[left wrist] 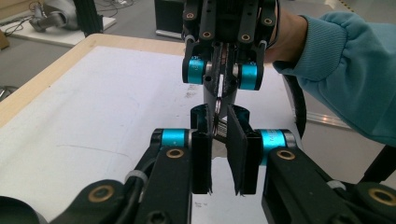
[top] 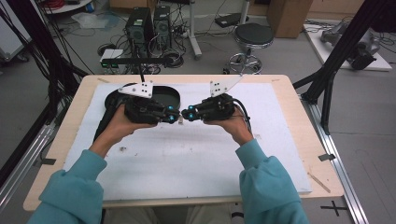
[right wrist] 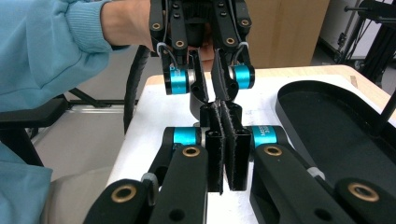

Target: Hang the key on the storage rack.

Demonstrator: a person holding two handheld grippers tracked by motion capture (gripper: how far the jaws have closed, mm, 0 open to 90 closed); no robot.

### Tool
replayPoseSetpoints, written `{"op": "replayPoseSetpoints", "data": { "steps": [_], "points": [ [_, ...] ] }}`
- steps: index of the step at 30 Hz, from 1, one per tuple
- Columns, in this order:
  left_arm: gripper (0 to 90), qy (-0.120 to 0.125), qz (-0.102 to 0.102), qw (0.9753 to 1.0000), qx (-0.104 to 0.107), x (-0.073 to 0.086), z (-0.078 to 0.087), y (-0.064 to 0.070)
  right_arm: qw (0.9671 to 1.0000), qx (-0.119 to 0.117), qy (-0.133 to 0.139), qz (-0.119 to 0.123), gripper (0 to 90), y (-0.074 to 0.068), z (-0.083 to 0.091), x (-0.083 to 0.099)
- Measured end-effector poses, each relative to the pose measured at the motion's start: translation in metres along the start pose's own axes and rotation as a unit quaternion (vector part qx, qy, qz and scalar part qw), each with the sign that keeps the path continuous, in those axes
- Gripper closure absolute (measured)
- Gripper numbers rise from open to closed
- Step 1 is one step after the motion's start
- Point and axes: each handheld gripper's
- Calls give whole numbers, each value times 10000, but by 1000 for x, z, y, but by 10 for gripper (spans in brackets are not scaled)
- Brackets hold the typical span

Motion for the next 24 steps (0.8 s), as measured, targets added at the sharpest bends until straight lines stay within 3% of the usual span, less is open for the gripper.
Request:
{"op": "replayPoseSetpoints", "data": {
  "steps": [7,21,24],
  "points": [
    [862,-8,34,10000,4,0,1,0,10000,-28,2,-4,885,0,-2,0],
    [882,-72,-26,10000,-42,0,1,2,10000,-35,34,2,881,1,-3,1],
    [883,-82,-29,9999,-67,0,0,2,10000,-38,77,28,846,0,-3,1]
  ]
}}
Point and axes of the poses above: each handheld gripper's, and its own axes: z roughly backward along the jaws, x roughly out of its underside, y roughly to its right, and after that the axes turned 12 degrees about x, right-handed
